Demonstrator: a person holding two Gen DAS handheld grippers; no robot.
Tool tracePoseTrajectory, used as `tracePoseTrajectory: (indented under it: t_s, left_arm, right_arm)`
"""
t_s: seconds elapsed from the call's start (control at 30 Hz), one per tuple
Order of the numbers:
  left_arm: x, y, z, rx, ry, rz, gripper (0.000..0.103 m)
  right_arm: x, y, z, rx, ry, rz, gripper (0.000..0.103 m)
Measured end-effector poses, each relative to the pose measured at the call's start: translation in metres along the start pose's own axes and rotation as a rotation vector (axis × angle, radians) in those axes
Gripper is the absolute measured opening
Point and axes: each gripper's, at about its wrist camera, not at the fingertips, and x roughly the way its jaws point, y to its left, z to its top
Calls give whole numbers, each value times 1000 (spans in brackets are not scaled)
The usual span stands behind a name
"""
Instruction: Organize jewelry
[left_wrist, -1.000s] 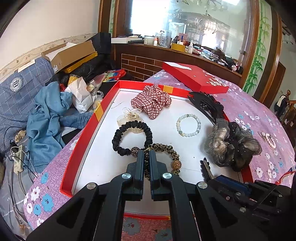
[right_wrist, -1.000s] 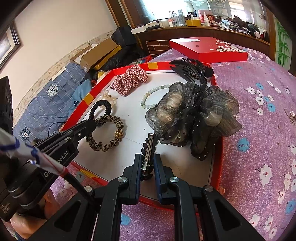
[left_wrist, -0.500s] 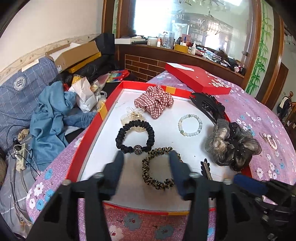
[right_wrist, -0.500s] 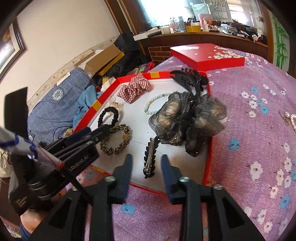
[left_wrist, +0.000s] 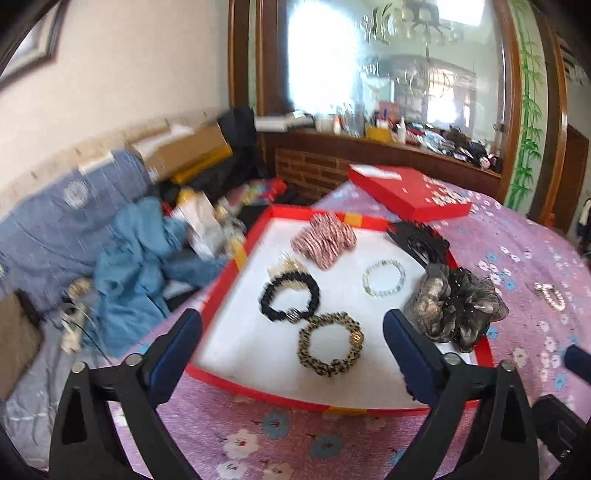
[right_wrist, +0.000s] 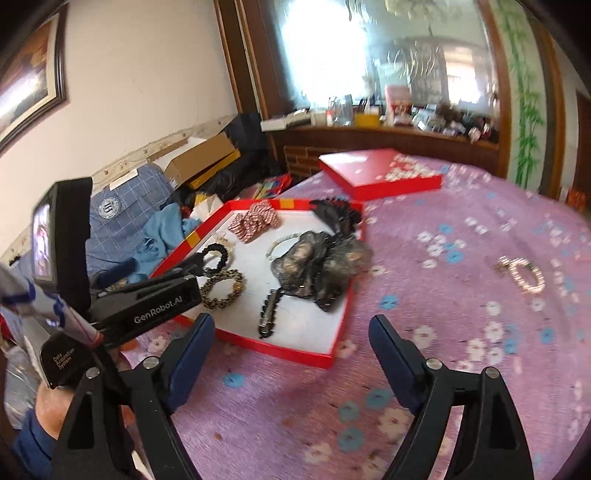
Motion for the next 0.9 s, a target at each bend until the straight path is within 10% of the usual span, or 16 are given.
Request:
tracePoseTrajectory:
  t_s: [0.4, 0.9]
  left_arm:
    - [-49, -5, -12, 64, -151, 110, 103]
    - [-26, -18, -20, 146, -47, 231, 103]
  right_arm:
    - [-24, -26, -19, -43, -53, -202, 99]
    - [-20, -20, -25, -123, -87, -272, 101]
